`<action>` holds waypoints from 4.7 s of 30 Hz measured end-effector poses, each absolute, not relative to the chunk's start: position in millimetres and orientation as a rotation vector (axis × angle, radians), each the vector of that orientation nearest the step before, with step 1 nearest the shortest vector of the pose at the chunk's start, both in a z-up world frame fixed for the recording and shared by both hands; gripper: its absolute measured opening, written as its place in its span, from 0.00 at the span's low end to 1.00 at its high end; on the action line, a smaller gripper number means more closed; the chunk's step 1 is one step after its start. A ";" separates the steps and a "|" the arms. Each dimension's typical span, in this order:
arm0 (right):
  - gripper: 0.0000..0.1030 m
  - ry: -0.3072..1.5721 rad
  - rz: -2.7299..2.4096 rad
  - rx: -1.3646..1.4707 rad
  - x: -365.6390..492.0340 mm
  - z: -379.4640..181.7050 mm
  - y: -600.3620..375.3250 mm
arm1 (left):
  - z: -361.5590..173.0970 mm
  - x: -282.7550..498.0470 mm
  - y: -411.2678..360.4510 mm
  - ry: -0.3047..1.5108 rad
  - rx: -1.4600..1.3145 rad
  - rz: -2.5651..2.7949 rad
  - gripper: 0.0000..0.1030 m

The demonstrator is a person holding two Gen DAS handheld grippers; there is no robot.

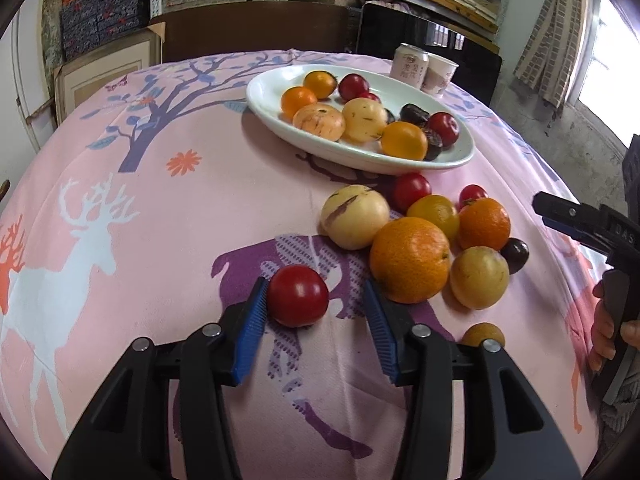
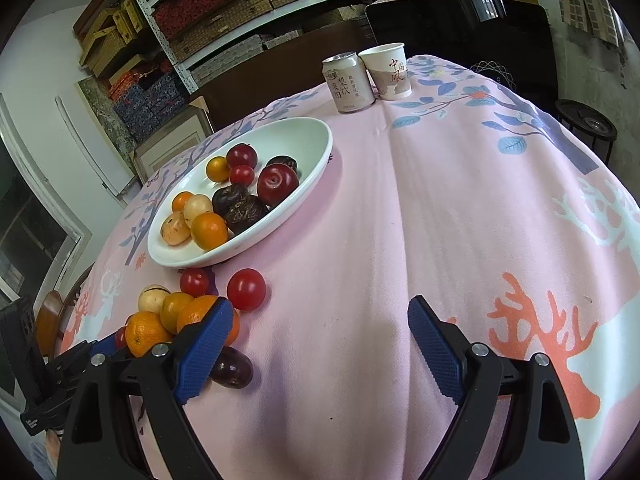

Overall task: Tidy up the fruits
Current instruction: 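Grasp a red tomato with the left gripper while the right gripper grasps a dark plum, then carry both fruits onto the white plate and open both grippers, then withdraw both open grippers from the plate back over the pile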

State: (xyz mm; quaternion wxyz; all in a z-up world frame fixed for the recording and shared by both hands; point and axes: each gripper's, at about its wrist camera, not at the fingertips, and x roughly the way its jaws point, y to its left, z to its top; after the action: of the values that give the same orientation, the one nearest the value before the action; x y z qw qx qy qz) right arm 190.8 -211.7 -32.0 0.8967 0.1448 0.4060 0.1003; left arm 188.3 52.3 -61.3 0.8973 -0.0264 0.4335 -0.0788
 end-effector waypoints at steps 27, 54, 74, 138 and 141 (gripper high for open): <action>0.47 0.849 0.427 -0.068 155.7 -36.5 -136.8 | -61.3 188.5 57.8 0.899 -0.065 -0.138 0.32; 0.32 0.905 0.460 -0.021 158.4 -43.0 -135.6 | -57.8 185.0 54.6 0.885 -0.052 -0.144 0.28; 0.31 0.822 0.420 0.087 151.8 -26.6 -162.2 | -38.9 175.0 55.4 0.818 -0.054 -0.149 0.27; 0.93 0.809 0.152 0.447 197.1 -35.1 -251.1 | -33.3 183.9 55.5 0.799 -0.140 -0.076 0.96; 0.93 0.837 0.151 0.449 200.3 -39.2 -250.0 | -35.7 181.9 43.0 0.808 -0.076 -0.086 0.96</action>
State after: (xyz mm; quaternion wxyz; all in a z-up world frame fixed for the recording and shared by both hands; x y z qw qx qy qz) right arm 200.3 -250.0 -39.2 0.8866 0.2161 0.4024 0.0726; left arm 181.9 43.0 -35.7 0.9180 -0.0371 0.3927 -0.0417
